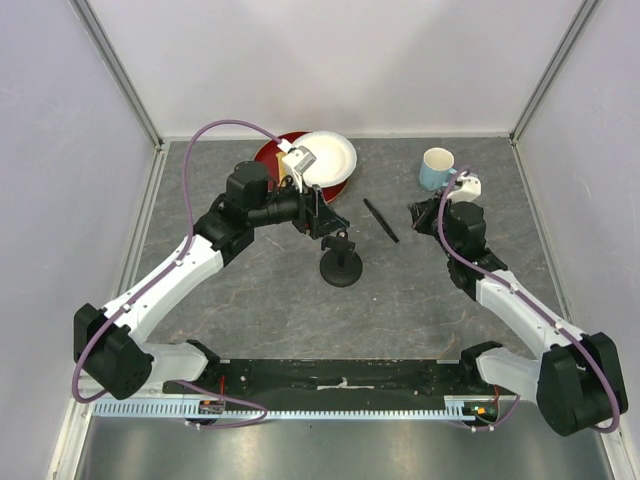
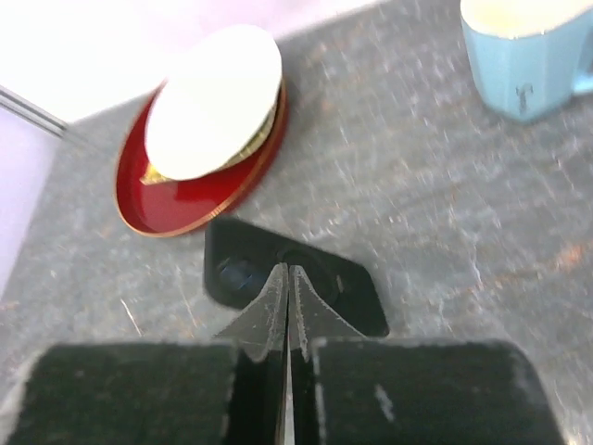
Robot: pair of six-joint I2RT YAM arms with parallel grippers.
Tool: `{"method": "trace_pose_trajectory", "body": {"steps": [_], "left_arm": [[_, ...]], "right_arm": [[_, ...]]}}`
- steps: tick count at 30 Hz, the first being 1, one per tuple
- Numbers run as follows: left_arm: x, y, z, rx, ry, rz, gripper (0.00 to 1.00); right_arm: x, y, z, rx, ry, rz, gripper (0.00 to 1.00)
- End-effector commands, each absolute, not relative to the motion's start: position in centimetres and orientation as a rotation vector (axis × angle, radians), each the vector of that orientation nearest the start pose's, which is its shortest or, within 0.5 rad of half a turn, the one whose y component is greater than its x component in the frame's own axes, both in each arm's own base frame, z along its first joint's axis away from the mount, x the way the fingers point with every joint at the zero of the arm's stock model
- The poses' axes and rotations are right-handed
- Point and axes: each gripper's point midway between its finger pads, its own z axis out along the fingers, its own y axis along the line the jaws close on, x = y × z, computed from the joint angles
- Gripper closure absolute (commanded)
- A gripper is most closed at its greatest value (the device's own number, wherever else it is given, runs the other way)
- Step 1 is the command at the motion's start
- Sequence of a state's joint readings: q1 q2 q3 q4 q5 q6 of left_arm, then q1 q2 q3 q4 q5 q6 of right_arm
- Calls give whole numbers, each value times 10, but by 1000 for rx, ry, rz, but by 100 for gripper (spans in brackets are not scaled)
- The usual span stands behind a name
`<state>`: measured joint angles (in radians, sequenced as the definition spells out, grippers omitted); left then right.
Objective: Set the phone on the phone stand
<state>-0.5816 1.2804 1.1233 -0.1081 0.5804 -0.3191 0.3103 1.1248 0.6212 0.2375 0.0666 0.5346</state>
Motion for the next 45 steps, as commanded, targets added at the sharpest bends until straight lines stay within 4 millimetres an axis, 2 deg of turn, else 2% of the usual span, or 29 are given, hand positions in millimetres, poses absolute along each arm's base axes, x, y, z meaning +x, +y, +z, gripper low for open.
{"method": "trace_pose_trajectory", "body": {"steps": [1,3,4,5,7,8,9,10,11,12,13,15,18,20,21,23,24,26,27,28,29,30,32,34,39,42,43,45], "left_arm": [[260,-308,318,736,1706,-1152,23],[260,-308,316,736,1710,-1148,23],[262,-308,315,731,1715,-1140,23],[261,-308,315,732,1715,-1141,23],[262,-307,315,726,1716,-1135,23],[262,-307,315,726,1714,-1133,23],[262,-306,315,725,1716,-1131,23],[263,-306,315,721,1714,-1128,23],[263,-305,315,718,1716,-1124,23],[263,-305,315,715,1715,-1121,23],[263,-305,315,714,1717,-1120,23],[264,-303,317,706,1712,-1113,23],[265,-301,317,683,1716,-1098,23],[265,-300,319,679,1714,-1097,23],[266,-299,319,672,1715,-1089,23],[266,-298,319,670,1715,-1084,23],[267,-298,319,665,1721,-1077,23],[268,-297,318,662,1727,-1071,23],[268,-297,319,661,1726,-1070,23],[268,-297,318,660,1730,-1071,23],[268,-297,319,661,1727,-1072,23],[267,-297,319,661,1727,-1075,23],[267,-297,319,661,1725,-1072,23],[268,-296,319,660,1724,-1066,23],[267,-296,321,663,1722,-1062,23],[268,-296,320,663,1724,-1057,23],[268,-295,321,663,1724,-1057,23],[267,-296,321,666,1724,-1061,23]], "right_arm": [[367,125,227,256,1667,569,100],[370,120,223,232,1710,505,100],[369,118,201,183,1812,434,100],[374,120,208,148,1821,418,100],[376,128,194,72,1894,410,96],[377,131,189,5,1911,398,90],[376,139,183,-57,1935,424,76],[376,152,172,-142,1988,463,68],[377,155,164,-188,2019,455,61],[378,160,157,-228,2046,457,46],[380,166,142,-267,2094,456,40],[382,173,131,-309,2120,435,26],[401,173,117,-203,2182,413,18],[411,184,108,-165,2233,457,17],[410,197,107,-142,2243,538,15],[419,211,100,-124,2241,584,15],[419,218,88,-126,2269,591,15],[429,228,87,-133,2268,607,16],[429,234,73,-152,2299,631,18],[440,239,78,-169,2281,639,19],[444,242,74,-180,2294,638,21],[445,243,56,-187,2346,623,25],[450,244,53,-195,2378,609,28],[448,242,44,-191,2403,593,30],[435,242,41,-279,2450,606,30],[416,240,38,-354,2483,639,27],[404,237,31,-368,2515,640,26],[392,236,37,-413,2504,667,23]]}}
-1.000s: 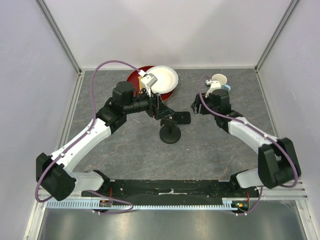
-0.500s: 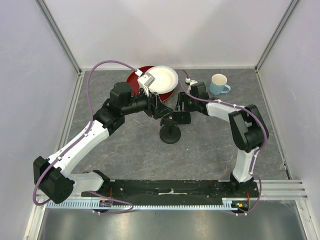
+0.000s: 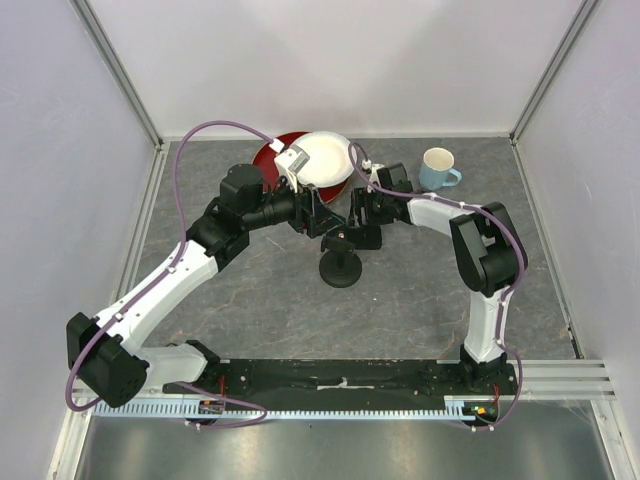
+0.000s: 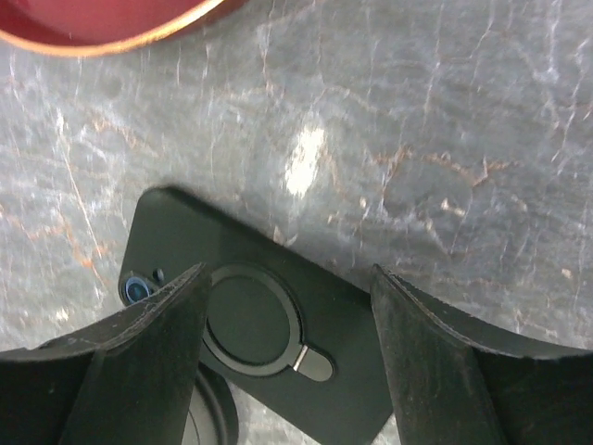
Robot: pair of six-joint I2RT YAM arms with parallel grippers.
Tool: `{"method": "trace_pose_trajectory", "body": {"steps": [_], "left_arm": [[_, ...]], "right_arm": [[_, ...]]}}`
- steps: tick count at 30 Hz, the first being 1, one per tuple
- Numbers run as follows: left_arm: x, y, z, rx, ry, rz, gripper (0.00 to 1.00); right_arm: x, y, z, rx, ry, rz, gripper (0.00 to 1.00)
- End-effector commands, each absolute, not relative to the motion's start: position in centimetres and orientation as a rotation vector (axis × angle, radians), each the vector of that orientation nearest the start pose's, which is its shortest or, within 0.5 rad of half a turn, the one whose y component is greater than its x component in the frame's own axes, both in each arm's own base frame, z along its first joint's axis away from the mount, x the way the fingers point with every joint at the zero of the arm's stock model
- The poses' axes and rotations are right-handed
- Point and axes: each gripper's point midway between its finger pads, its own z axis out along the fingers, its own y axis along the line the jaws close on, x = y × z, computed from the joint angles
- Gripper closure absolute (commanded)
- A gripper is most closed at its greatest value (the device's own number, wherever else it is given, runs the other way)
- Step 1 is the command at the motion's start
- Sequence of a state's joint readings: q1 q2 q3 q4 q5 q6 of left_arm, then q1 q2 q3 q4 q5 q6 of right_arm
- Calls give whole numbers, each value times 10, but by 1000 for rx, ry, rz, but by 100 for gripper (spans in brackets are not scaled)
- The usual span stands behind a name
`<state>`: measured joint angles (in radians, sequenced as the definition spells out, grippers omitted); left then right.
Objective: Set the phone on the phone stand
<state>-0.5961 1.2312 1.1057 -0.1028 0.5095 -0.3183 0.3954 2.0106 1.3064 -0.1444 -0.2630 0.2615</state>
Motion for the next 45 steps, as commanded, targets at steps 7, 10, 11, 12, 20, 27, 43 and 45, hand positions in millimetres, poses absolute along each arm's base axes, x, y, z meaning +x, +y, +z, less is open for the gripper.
{"method": "trace_pose_trajectory", "body": {"steps": [7,10,11,12,20,27,43,45], "left_arm": [[267,-296,321,666,1726,-1066,23],[268,-297,319,665,1732,-1067,23],[268,-297,318,665,1734,-1067,23],[268,-297,317,662,1738,-1066,23],[270,-297,316,661,1742,-1060,23],[268,-297,318,664,1738,-1070,23],[269,-296,317,653,1740,-1065,23],[268,-296,318,651,1738,-1069,23]], "right_arm": [[360,215,48,-585,2452,599,9],[352,212,48,-633,2444,565,8],[350,212,46,-699,2425,523,7],[349,211,43,-716,2434,489,7],[344,214,32,-870,2407,238,7],[333,202,9,-982,2482,145,7],[346,226,-19,-1144,2529,181,15],[351,230,-19,-1147,2521,187,15]]}}
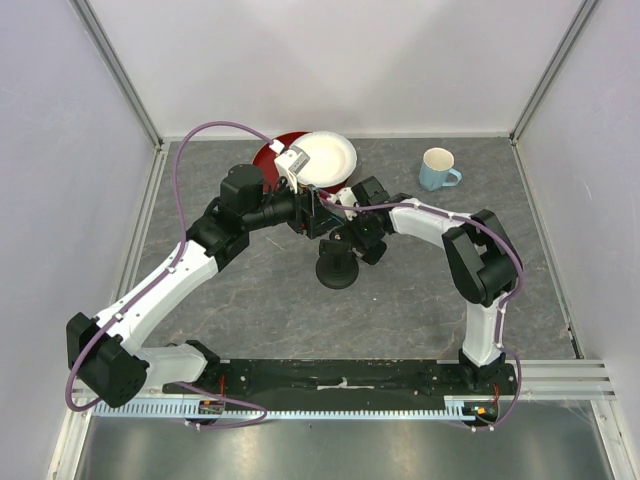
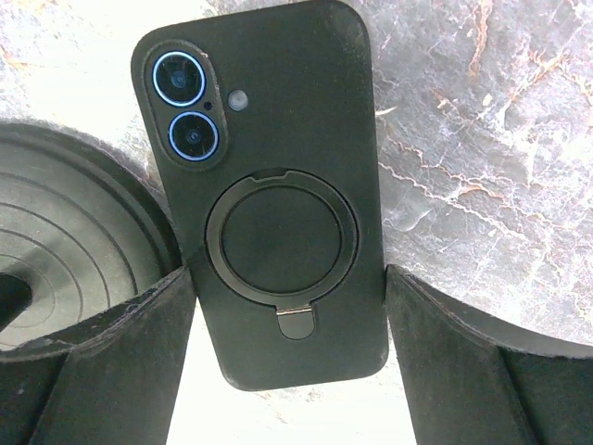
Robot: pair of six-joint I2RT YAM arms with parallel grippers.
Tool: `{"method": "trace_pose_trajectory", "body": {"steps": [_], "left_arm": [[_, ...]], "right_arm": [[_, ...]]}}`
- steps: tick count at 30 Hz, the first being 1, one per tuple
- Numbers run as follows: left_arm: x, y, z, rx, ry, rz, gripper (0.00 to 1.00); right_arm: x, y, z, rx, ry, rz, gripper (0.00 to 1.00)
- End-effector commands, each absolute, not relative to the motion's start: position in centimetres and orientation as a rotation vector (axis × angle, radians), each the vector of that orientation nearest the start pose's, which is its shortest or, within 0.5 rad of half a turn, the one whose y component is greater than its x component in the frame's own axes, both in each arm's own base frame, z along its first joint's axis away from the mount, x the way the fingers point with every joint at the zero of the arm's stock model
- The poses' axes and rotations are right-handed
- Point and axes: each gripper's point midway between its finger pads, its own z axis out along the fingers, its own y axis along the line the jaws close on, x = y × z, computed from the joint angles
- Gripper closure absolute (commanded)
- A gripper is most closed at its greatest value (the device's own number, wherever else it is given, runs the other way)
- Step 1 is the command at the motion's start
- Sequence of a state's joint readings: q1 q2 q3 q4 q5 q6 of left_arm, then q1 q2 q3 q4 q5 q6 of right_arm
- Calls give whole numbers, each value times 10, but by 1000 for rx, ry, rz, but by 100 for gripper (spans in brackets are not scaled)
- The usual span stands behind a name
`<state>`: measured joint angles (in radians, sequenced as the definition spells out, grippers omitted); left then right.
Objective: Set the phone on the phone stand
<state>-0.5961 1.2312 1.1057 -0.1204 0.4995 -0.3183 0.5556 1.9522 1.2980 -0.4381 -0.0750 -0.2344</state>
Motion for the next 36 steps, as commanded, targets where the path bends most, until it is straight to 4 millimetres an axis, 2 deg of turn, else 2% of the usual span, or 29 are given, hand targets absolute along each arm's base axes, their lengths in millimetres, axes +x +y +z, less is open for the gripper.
{"method": "trace_pose_trajectory", "body": {"steps": [1,6,9,12,13,15,18,19,20,21,22,24,25,28,31,36], "left_arm": [[268,-296,319,651,1735,-1069,23],[269,-295,320,646,1733,-1060,23],[268,-295,321,644,1730,-1059,23],[268,-294,322,643,1724,-1060,23],[268,-294,321,643,1725,-1060,23],[268,-294,321,643,1727,-1060,23],[268,-294,321,643,1729,-1060,23],[268,-294,321,643,1725,-1060,23],[267,-294,322,643,1724,-1060,23],[268,-294,321,643,1725,-1060,23],[268,-294,321,642,1726,-1059,23],[268,-294,321,641,1726,-1058,23],[268,-294,321,642,1727,-1059,23],[268,-294,322,642,1724,-1062,23],[268,-294,322,642,1724,-1062,23],[267,-295,321,645,1725,-1065,23]], "right_arm": [[352,233,-18,-1152,2516,198,15],[352,237,-27,-1166,2539,199,15],[354,233,-28,-1164,2539,154,20],[360,234,-25,-1143,2527,139,35],[362,235,-25,-1140,2520,140,48],[364,237,-25,-1137,2508,135,65],[368,235,-20,-1114,2482,108,82],[373,231,-13,-1091,2459,64,94],[373,229,-12,-1074,2443,51,100],[376,228,-7,-1056,2422,36,100],[381,225,6,-1019,2384,16,100],[383,224,15,-979,2333,11,100],[387,225,32,-952,2285,16,100],[390,220,51,-875,2199,3,100],[390,212,61,-814,2176,1,100],[393,195,62,-705,2201,12,100]]}}
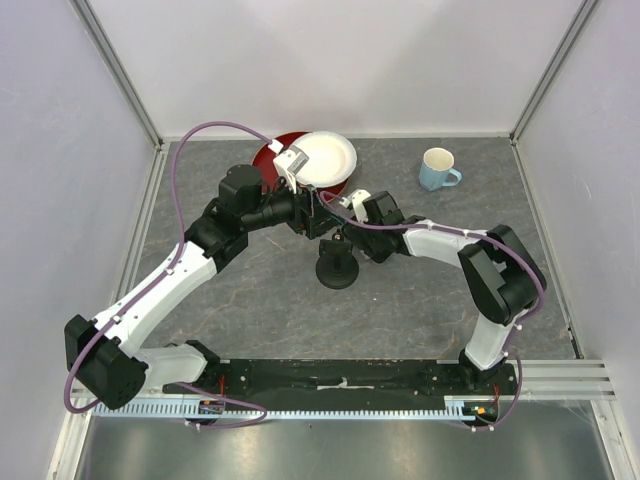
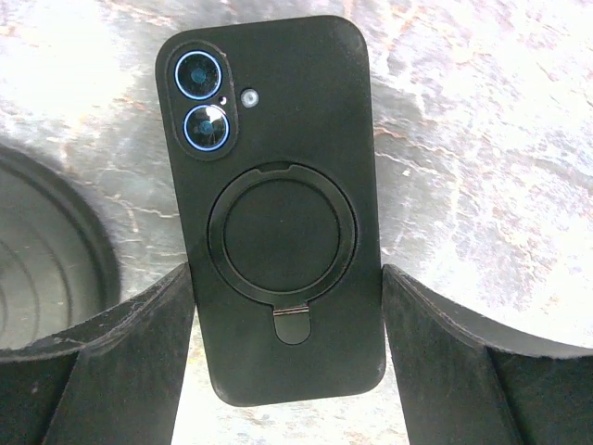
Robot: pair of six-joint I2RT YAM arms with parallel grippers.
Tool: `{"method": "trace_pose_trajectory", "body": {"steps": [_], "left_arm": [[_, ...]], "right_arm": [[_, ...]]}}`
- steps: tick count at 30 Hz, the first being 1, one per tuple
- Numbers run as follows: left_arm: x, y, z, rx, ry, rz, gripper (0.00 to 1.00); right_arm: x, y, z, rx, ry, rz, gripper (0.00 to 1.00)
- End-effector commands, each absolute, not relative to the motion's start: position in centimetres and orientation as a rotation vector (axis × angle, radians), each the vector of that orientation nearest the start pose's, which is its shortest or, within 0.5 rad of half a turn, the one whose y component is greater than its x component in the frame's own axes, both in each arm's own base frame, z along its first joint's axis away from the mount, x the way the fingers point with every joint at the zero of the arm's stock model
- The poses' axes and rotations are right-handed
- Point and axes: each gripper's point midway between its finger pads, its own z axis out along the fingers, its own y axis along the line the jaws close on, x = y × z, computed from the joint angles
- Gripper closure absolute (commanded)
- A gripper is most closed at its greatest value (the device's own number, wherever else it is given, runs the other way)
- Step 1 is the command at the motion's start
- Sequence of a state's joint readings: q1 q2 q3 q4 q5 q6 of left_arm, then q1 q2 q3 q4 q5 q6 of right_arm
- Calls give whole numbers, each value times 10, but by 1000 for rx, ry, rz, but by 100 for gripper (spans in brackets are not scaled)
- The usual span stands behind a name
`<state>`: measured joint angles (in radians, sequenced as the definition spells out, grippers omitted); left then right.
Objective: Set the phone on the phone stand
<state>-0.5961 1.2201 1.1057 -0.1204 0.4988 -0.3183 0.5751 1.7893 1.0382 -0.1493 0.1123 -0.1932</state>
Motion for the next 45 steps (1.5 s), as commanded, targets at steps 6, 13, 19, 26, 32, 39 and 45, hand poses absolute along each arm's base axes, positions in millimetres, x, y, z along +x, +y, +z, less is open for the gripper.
{"method": "trace_pose_trajectory", "body": {"steps": [6,13,19,26,32,39,45], "left_arm": [[267,-295,323,645,1721,-1068,23],[267,-295,322,647,1723,-1071,23],[266,-295,321,648,1728,-1073,23],[267,-294,322,638,1728,-1065,23],[268,-292,324,619,1727,-1052,22],[277,-291,322,558,1757,-1047,21],[304,-291,320,317,1914,-1009,27]], "right_arm": [[402,181,76,-505,2182,185,100],[409,177,84,-282,2184,441,100],[409,186,88,-153,2182,654,100],[406,202,128,-32,2031,967,100],[393,202,183,30,1837,1205,100],[372,204,235,-5,1657,1348,100],[364,198,254,-42,1622,1284,100]]}}
